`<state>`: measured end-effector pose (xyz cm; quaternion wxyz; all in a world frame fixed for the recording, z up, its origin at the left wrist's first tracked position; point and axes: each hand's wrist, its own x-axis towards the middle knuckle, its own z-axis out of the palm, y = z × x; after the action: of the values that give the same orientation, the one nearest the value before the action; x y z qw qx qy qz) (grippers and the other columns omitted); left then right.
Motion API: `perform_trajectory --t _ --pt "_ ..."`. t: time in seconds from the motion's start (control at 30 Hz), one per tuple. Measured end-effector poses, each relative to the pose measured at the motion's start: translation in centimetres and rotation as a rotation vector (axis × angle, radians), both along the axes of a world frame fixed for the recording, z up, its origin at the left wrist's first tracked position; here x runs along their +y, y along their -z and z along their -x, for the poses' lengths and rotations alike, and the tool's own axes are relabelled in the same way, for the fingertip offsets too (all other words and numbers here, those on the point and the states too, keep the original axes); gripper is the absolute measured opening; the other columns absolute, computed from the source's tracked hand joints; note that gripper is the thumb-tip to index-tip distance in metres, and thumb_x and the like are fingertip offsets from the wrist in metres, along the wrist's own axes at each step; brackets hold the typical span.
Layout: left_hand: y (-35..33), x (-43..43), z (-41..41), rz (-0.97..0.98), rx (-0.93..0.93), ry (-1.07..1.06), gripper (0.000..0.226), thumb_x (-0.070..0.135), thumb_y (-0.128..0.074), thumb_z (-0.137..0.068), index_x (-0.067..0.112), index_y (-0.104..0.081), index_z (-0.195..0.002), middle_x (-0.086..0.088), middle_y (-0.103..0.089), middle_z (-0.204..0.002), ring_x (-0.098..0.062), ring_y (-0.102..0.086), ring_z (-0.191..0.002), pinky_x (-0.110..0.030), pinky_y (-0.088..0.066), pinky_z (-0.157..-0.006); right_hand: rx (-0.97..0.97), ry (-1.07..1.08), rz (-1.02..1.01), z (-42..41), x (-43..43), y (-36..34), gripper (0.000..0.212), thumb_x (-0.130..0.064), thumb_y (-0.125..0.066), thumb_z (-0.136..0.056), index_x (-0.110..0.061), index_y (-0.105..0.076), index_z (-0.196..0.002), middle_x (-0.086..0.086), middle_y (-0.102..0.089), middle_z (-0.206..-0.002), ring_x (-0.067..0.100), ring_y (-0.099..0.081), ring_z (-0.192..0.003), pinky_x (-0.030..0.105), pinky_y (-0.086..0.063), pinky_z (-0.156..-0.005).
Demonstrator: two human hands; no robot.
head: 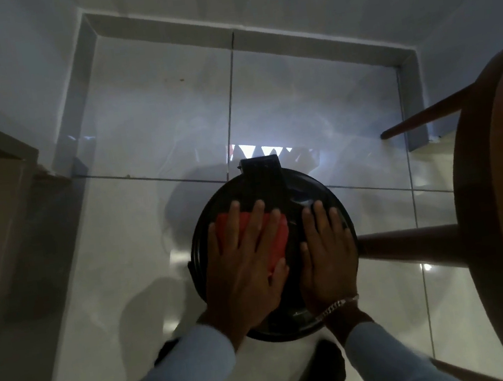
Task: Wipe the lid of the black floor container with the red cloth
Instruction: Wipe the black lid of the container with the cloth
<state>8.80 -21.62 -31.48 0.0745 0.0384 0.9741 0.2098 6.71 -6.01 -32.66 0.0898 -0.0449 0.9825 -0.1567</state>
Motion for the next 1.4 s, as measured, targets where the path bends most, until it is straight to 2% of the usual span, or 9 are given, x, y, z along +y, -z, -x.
perform_trajectory --t 0.3,0.53,0.73,0.93,1.07,1.17,1.23,1.3,1.4 --pt "-0.4 1.0 3.6 0.062 -0.002 -0.149 0.066 0.048 -0.036 -0.091 0.019 -0.022 -0.149 -0.012 -0.024 -0.158 -0.040 -0.014 -0.145 -0.063 -0.023 -0.111 0.049 0.103 -0.046 0.4 -1.5 0.6 0.055 -0.027 -0.039 -0.094 -0.017 -0.030 -0.147 0.001 -0.016 -0.156 0.025 -0.015 -0.146 0.047 -0.015 -0.116" --pt "0.1 0.7 -1.1 0.101 0.057 0.018 0.064 0.051 -0.038 -0.091 0.018 -0.033 -0.145 -0.012 -0.034 -0.154 -0.041 -0.022 -0.143 -0.064 -0.029 -0.106 0.099 0.020 -0.006 -0.2 -1.0 0.5 0.054 -0.030 -0.032 -0.092 -0.015 -0.037 -0.144 0.007 -0.029 -0.155 0.026 -0.018 -0.146 0.048 -0.019 -0.115" --pt "-0.2 1.7 3.9 0.136 -0.027 -0.299 0.062 0.047 -0.028 -0.096 0.014 -0.023 -0.148 -0.019 -0.030 -0.154 -0.045 -0.021 -0.142 -0.061 -0.026 -0.111 0.092 0.031 0.025 -0.2 -1.0 1.2 0.055 -0.032 -0.031 -0.094 -0.022 -0.029 -0.148 0.002 -0.022 -0.159 0.021 -0.010 -0.148 0.043 -0.007 -0.117" --pt "0.1 0.6 -4.0 -0.049 0.137 0.072 0.062 0.042 -0.038 -0.093 0.010 -0.032 -0.145 -0.018 -0.033 -0.153 -0.040 -0.019 -0.144 -0.061 -0.021 -0.113 0.018 0.040 0.023 0.0 -1.4 0.3 0.056 -0.030 -0.036 -0.094 -0.023 -0.028 -0.148 0.002 -0.017 -0.159 0.022 -0.007 -0.148 0.045 -0.004 -0.117" --pt "-2.0 -0.6 -3.4 -0.142 0.059 0.066 0.052 0.030 -0.031 -0.096 -0.002 -0.047 -0.134 -0.025 -0.050 -0.138 -0.043 -0.040 -0.132 -0.060 -0.038 -0.103 -0.175 -0.031 0.105 1.8 -0.6 -1.8 0.060 -0.023 -0.040 -0.093 -0.025 -0.020 -0.150 0.000 -0.005 -0.162 0.022 0.003 -0.149 0.047 -0.004 -0.119" --pt "-4.9 0.6 -0.8 -0.112 -0.194 -0.099 0.051 0.029 -0.053 -0.086 -0.002 -0.054 -0.125 -0.024 -0.060 -0.115 -0.043 -0.054 -0.110 -0.052 -0.047 -0.092 -0.304 0.030 0.281 2.0 0.3 -5.0 0.059 -0.012 -0.043 -0.094 -0.019 -0.022 -0.149 0.005 -0.010 -0.162 0.024 -0.003 -0.149 0.044 -0.010 -0.121" --pt "-7.3 1.3 0.8 -0.155 -0.368 -0.161 0.037 0.012 -0.065 -0.077 0.005 -0.062 -0.114 -0.017 -0.059 -0.112 -0.036 -0.054 -0.109 -0.037 -0.043 -0.090 -0.354 0.159 0.515 0.6 0.3 -8.1 0.059 -0.006 -0.045 -0.095 -0.014 -0.023 -0.148 0.011 -0.021 -0.159 0.024 -0.014 -0.148 0.040 -0.016 -0.121" --pt "-10.2 1.4 2.1 -0.226 -0.423 -0.143 0.026 0.004 -0.066 -0.077 0.009 -0.067 -0.103 -0.013 -0.061 -0.107 -0.030 -0.057 -0.104 -0.025 -0.039 -0.083 -0.390 0.209 0.685 -1.5 0.3 -11.5 0.059 -0.011 -0.052 -0.094 -0.014 -0.026 -0.148 0.012 -0.035 -0.153 0.021 -0.031 -0.141 0.034 -0.027 -0.117" --pt "-16.4 1.3 3.8 -0.510 -0.465 -0.107 0.025 0.007 -0.074 -0.074 0.021 -0.069 -0.094 -0.004 -0.070 -0.098 -0.022 -0.065 -0.093 -0.028 -0.048 -0.082 -0.421 0.341 0.890 -3.3 1.5 -17.4 0.081 -0.025 -0.070 -0.082 -0.020 -0.023 -0.148 0.002 -0.047 -0.140 0.011 -0.046 -0.126 0.012 -0.040 -0.098"
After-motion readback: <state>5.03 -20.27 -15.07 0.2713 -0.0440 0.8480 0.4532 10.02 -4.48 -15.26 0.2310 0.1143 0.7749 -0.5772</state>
